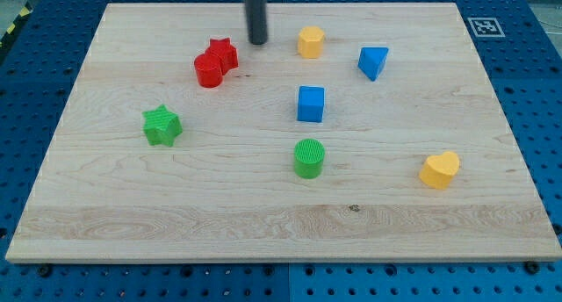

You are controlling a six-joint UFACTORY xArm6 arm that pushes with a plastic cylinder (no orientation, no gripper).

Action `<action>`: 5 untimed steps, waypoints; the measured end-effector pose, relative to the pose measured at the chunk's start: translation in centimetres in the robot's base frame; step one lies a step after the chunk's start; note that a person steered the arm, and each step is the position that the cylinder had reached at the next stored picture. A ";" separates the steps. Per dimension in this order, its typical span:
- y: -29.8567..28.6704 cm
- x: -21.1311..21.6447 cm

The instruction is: Move the blue triangle to the top right side of the blue cube

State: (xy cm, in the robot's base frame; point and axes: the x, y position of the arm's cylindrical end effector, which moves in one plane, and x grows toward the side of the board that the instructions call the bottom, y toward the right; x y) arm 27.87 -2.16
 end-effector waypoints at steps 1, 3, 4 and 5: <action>0.4 0.3; 1.3 2.2; 1.5 2.5; 2.0 3.4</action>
State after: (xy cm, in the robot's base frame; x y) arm 31.23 -0.21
